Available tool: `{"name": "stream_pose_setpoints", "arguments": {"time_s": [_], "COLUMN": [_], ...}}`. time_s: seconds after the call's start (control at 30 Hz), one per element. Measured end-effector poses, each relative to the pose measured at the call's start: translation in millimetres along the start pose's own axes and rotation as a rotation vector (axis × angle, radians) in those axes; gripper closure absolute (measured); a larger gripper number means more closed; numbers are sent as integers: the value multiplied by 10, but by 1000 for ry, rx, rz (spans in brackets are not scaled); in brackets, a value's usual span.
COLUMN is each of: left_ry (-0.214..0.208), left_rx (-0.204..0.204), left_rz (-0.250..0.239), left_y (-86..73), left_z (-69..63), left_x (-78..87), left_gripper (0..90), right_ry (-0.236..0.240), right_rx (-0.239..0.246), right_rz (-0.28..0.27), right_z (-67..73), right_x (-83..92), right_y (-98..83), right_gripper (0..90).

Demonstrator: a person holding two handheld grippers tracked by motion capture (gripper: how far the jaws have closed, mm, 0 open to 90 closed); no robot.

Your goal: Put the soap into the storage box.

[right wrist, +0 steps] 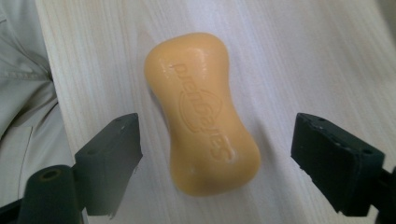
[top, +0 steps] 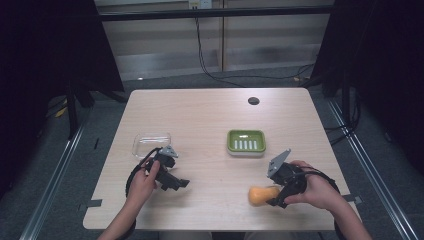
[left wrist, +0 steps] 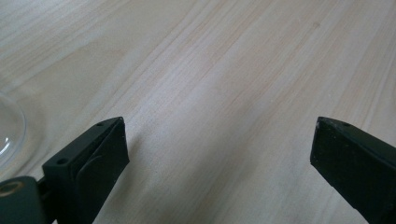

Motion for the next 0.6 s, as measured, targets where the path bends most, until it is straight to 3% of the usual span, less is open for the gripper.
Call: {"name": "stream_pose_setpoints", "arguments": {"time_s": [0.33, 0.47, 0.53, 0.6], "left_ry": [2, 5, 4, 3], "left_rx": [-2, 2, -1, -4], "left_rz": [3, 2, 2, 2], "left_y": [-4, -2, 1, 2], "left_z": [2, -1, -4, -4], "left_x": [11, 4, 2, 4], "left_gripper": [40, 40, 40, 40], "right_ry": [3, -8, -3, -11], "right_rx": [20, 52, 41, 64], "right_rz": [40, 40, 48, 48], "right_z": [37, 40, 52, 52], "right_x": [-98, -111, -124, -140], "right_y": [73, 90, 95, 106], "right_gripper": [204, 234, 240, 247]}}
Point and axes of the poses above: each handheld gripper's, and its own axes: x roughly backward along the jaws, y roughly out of its top, z roughly to its left, the point moved 2 cm from there along -x, roughly forward along the jaws, and after that the axes turned 14 degrees about z, right-handed, at the moved point
